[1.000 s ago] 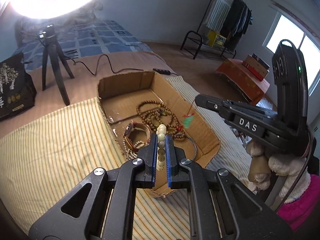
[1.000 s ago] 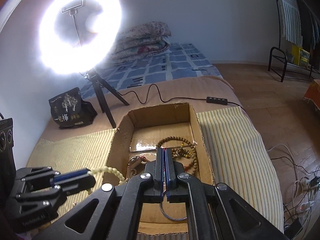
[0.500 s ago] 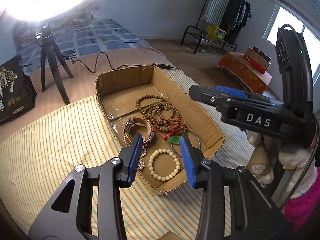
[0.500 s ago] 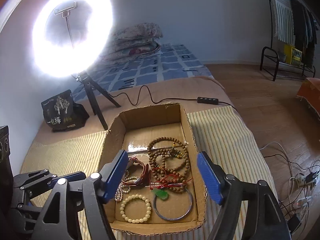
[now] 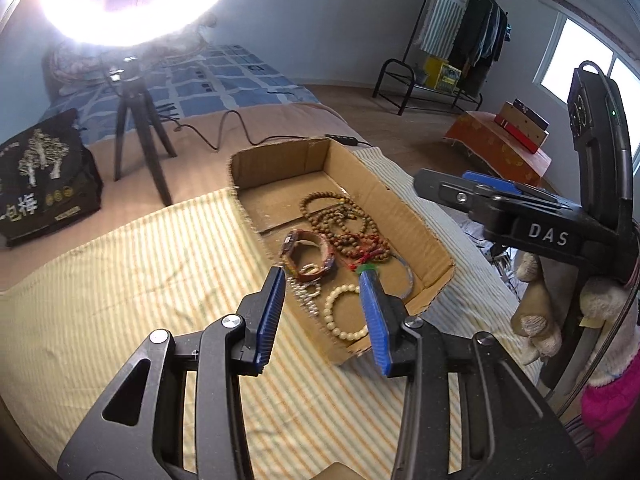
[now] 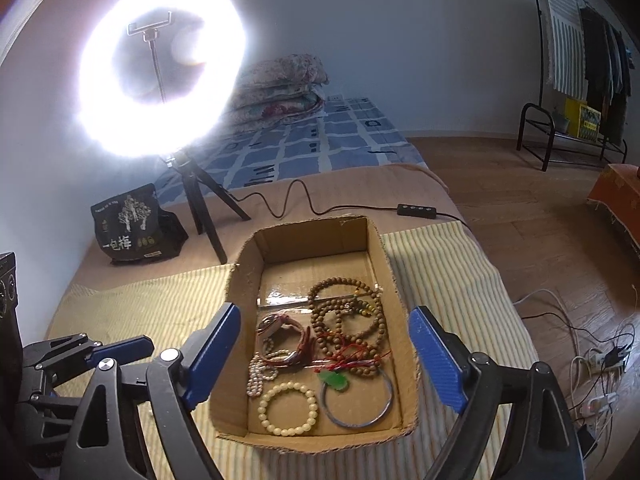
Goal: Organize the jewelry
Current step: 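Move both open tools back over the cloth toward the pearl earrings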
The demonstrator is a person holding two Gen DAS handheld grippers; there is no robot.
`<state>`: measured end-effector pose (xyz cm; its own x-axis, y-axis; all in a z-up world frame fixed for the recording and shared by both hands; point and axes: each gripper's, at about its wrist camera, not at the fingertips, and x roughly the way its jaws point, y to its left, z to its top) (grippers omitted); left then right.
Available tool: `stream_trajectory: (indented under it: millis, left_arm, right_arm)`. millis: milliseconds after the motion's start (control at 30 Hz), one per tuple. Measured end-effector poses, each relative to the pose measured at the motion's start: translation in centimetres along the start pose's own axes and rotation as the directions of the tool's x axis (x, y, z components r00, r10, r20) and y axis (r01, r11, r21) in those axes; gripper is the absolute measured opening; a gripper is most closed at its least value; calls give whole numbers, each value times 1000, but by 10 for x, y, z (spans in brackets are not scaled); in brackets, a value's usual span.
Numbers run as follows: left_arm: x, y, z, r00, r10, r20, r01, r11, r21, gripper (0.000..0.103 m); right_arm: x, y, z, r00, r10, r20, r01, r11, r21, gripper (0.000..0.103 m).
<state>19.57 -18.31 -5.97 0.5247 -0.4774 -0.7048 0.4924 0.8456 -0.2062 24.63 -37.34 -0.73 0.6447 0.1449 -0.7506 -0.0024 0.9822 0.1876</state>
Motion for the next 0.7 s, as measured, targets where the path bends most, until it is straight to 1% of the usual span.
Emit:
stream_trajectory:
  millis: [67, 133, 200, 467, 700]
  left_arm:
    - [-8, 7, -3, 1000, 7, 2, -7, 1000, -6, 40]
    - [-15, 14, -6, 1000, 19, 7, -19, 1000, -8, 49]
    - [-25, 24, -10, 999, 41, 12, -41, 999, -16, 51]
    - [-53, 54, -29, 995, 99, 9, -98, 994, -44, 52]
    - [-73, 72, -56, 991, 130, 3, -130, 991, -33, 52]
  right_arm:
    - [-3, 2, -1, 1000, 12, 1, -12, 1000, 7, 91]
    - [-6, 6, -3, 1000, 21, 2, -21, 1000, 14, 92]
    - [-8, 10, -5, 1000, 25, 3, -25, 1000, 19, 94]
    - [-15, 31, -12, 997, 68, 26, -69, 997, 44, 100]
    - [-15, 63, -20, 994, 102, 29, -102, 995, -11, 100]
